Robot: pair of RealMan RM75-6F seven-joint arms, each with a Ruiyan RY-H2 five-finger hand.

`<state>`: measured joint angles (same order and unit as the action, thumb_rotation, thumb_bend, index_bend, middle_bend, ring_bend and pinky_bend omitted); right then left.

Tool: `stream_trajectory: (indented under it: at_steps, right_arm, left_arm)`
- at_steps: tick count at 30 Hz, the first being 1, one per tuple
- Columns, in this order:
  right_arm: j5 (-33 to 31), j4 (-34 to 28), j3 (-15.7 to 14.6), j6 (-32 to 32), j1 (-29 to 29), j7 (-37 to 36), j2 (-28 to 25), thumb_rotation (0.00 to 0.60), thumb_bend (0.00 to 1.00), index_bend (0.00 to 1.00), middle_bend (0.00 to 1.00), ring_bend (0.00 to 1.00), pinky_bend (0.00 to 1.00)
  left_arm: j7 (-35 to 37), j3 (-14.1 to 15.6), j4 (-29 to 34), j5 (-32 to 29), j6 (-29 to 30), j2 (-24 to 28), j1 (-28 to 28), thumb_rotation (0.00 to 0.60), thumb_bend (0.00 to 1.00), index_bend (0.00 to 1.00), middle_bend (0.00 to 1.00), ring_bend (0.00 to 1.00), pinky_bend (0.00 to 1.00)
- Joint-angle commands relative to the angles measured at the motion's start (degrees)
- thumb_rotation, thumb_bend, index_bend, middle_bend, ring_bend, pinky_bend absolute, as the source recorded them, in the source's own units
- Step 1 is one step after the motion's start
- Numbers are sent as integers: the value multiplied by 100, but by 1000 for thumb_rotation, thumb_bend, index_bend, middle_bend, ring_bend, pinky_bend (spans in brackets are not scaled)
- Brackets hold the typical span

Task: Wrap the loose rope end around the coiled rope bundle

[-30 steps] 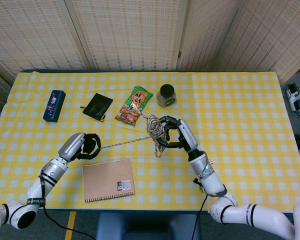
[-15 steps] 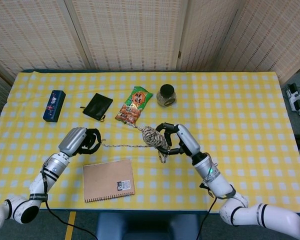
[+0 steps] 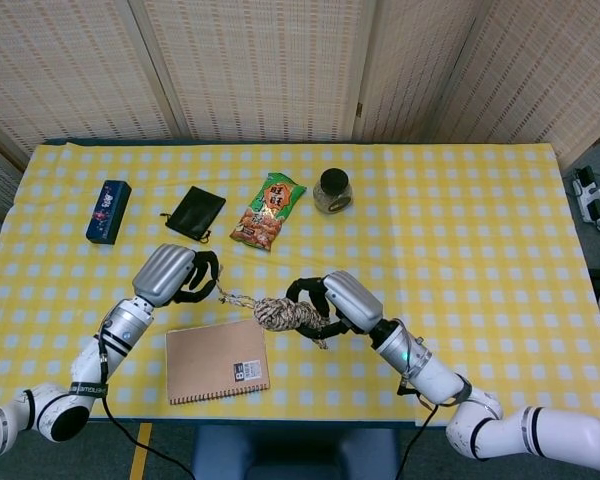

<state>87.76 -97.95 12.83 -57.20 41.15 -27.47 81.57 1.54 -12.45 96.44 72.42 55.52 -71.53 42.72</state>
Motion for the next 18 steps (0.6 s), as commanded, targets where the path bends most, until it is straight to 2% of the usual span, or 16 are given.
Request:
stream_trajectory:
  at_steps: [1, 11, 18]
  right_arm:
    - [-112, -121, -52, 175, 103, 259, -66, 600, 702, 893, 756, 784, 704]
    - [-1004, -557, -45, 787, 441, 1607, -7, 600, 702, 893, 756, 787, 704]
    - [-2316, -685, 58, 938, 734, 2709, 303, 600, 701, 895, 758, 796, 706]
  left_arm:
    - [-173, -38, 57, -48, 13, -7, 59, 600, 682, 689, 857, 759, 749]
    - [-670, -182, 220, 35, 224, -19, 204, 600, 682, 689, 857, 759, 749]
    - [-950, -162, 314, 457, 544, -127, 241, 600, 683, 689, 857, 758, 749]
